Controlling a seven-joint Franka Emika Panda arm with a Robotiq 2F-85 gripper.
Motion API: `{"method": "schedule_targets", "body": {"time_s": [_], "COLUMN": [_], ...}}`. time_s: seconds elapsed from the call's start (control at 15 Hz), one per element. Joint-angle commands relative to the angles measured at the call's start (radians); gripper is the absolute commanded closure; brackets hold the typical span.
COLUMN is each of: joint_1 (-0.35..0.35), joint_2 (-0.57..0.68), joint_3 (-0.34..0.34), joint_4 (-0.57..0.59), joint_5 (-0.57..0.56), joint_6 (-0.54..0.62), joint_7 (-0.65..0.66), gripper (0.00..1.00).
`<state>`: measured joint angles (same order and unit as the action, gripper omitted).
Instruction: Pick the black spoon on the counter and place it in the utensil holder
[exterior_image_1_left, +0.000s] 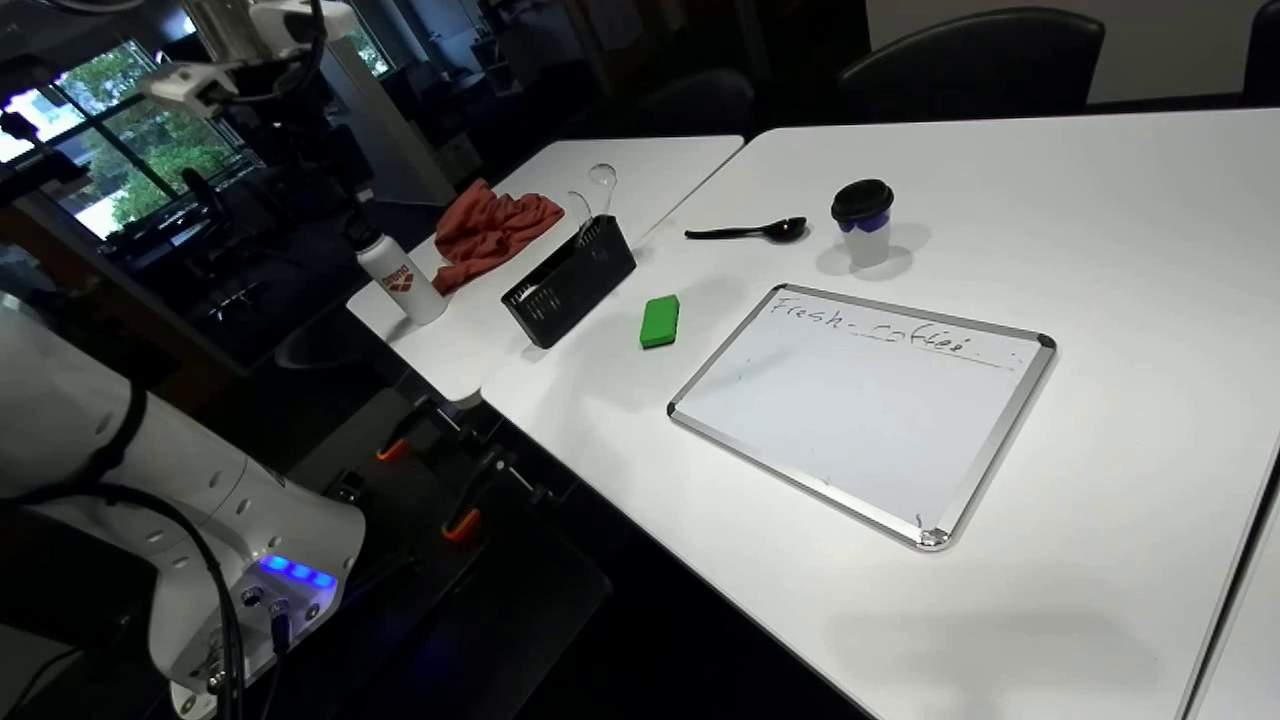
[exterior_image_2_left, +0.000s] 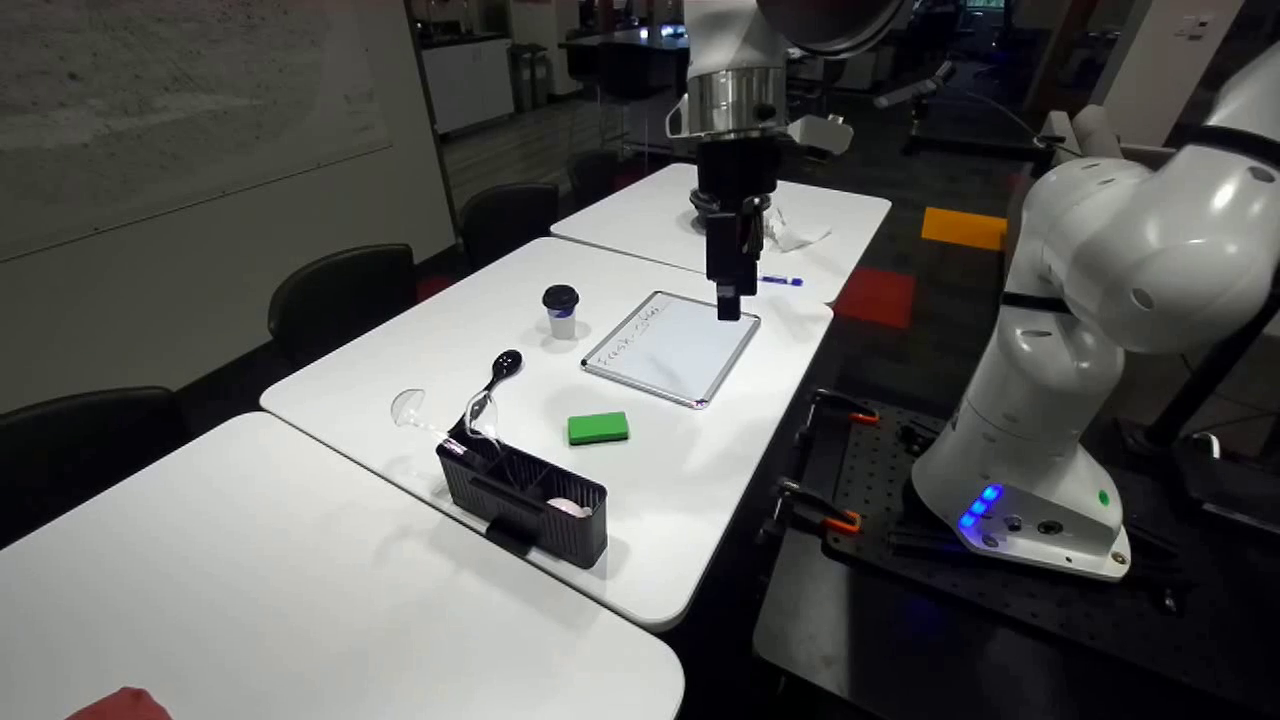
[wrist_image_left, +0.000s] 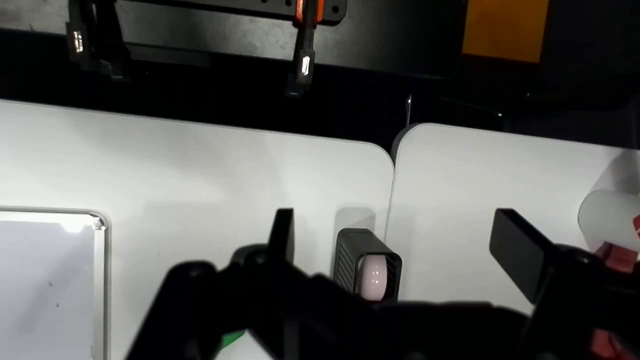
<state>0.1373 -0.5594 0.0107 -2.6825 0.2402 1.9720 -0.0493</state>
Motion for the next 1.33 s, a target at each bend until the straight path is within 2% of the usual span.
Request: {"method": "schedule_targets", "body": {"time_s": [0.0, 0.27, 0.53, 0.67, 0.87, 1.0, 1.07, 1.27], "joint_1": [-0.062, -0.125, -0.17, -0.172, -0.135, -0.112, -0.125, -0.118], "joint_2": [0.113, 0.319, 0.559, 0.684, 0.856, 0.948, 0.856, 0.902], "joint_3": [0.03, 0.026, 0.023, 0.007, -0.042, -0.075, -0.062, -0.072], "joint_4": [0.092, 0.25, 0.447, 0.563, 0.739, 0.828, 0.714, 0.744], "joint_5": [-0.001, -0.023, -0.09, -0.156, -0.238, -0.239, -0.215, -0.214], "joint_6": [0.118, 0.286, 0.388, 0.401, 0.376, 0.373, 0.402, 0.404], "joint_7": [0.131, 0.274, 0.482, 0.615, 0.823, 0.933, 0.828, 0.833], "gripper": [0.0, 0.0, 0.0, 0.0, 0.0, 0.0, 0.0, 0.0]}}
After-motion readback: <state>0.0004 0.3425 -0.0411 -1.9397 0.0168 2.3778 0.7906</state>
